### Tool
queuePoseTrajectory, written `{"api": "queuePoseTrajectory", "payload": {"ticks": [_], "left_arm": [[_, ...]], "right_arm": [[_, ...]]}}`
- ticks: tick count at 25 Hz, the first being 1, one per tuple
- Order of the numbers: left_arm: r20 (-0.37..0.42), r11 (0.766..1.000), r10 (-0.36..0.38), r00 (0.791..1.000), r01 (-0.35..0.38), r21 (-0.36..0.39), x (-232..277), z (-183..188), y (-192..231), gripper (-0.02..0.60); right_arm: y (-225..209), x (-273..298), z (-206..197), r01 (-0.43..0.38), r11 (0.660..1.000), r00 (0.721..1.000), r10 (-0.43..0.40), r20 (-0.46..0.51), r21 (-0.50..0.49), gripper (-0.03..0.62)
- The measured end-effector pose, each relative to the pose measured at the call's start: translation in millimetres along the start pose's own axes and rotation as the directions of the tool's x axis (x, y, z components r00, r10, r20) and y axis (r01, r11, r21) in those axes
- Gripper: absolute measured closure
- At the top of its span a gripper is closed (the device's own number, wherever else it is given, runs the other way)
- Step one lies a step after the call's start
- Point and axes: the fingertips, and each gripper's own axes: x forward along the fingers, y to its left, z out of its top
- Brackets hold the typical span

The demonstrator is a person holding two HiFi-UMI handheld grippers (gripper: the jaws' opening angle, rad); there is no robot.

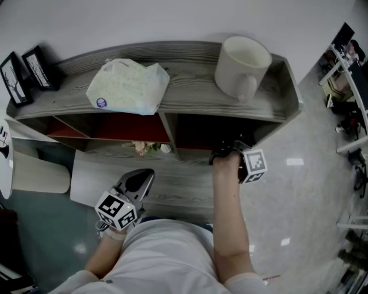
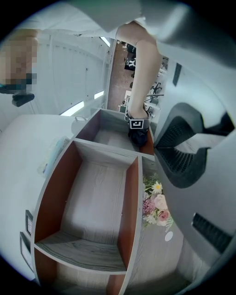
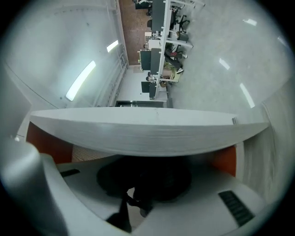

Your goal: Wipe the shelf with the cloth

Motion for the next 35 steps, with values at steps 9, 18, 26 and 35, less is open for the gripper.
{"api": "queuePoseTrajectory", "payload": {"ticks": [9, 18, 26, 35], "left_arm": [[0.004, 1.0, -0.004, 1.0, 0.004, -0.002, -14.7, -5.2, -9.3, 0.566], [0.0, 1.0, -0.001, 1.0, 0.001, 0.0, -28.3, -12.9, -12.6, 0.566], [-0.008, 1.0, 0.011, 1.0, -0.01, 0.003, -37.3, -14.6, -8.9, 0.566], [-0.01, 0.999, 0.05, 0.999, -0.05, -0.007, -46.2, -13.5, 10.1, 0.566]], "right_arm": [[-1.3, -34.3, 2.4, 0.042, 0.999, 0.999, -0.042, 0.004, 0.017, 0.503], [-0.7, -56.0, 2.4, 0.024, 0.999, 1.0, -0.024, 0.002, -0.047, 0.503], [22.6, -27.0, -13.1, -0.044, 0.996, 0.999, 0.045, 0.012, -0.083, 0.505], [-13.9, 9.0, -2.4, 0.035, 0.999, 0.995, -0.033, 0.093, -0.026, 0.505]]}}
